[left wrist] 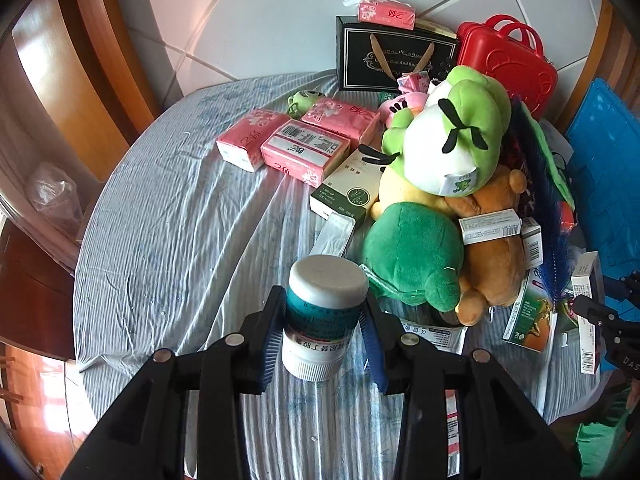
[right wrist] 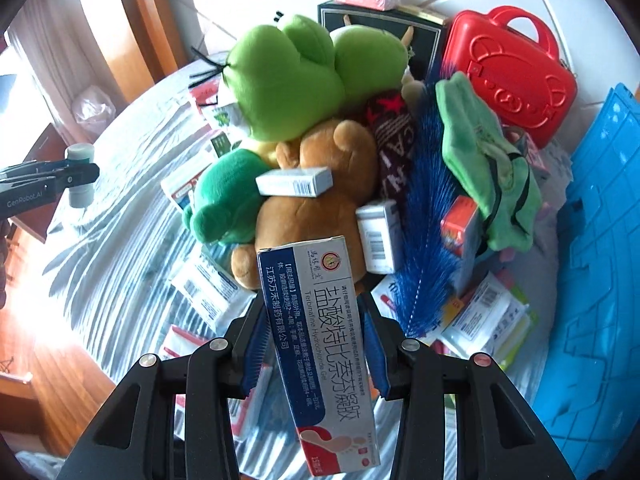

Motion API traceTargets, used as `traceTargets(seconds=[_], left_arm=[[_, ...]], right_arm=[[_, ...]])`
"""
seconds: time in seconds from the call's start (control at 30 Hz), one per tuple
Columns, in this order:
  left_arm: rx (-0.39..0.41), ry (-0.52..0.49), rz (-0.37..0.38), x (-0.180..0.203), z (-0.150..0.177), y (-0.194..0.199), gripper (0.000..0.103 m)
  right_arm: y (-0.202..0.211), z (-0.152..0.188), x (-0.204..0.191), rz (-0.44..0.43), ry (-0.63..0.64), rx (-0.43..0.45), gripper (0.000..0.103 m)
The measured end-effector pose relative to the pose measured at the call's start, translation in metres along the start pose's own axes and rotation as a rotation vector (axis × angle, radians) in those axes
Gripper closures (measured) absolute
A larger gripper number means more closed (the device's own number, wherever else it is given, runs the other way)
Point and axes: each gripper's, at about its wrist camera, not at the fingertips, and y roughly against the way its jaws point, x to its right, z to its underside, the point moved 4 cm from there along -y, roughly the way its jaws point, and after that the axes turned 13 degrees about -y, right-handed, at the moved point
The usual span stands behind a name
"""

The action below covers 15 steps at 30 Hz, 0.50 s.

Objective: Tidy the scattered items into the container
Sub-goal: 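Lift the white bottle and medicine box and carry both toward the blue box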

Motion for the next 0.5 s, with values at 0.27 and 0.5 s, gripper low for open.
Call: traceTargets(seconds=[0.27, 0.5], left_arm=[[0.043, -0.011, -0.011, 0.008, -0.018, 0.03, 0.067], [0.085, -0.012, -0.008, 0.016, -0.034, 0.054, 0.067]], right_arm=[[0.033, -0.019, 0.0, -0.036, -0.012, 0.061, 0.061], [0.064, -0.032, -0.001, -0.068, -0.025, 0.116, 0.061]])
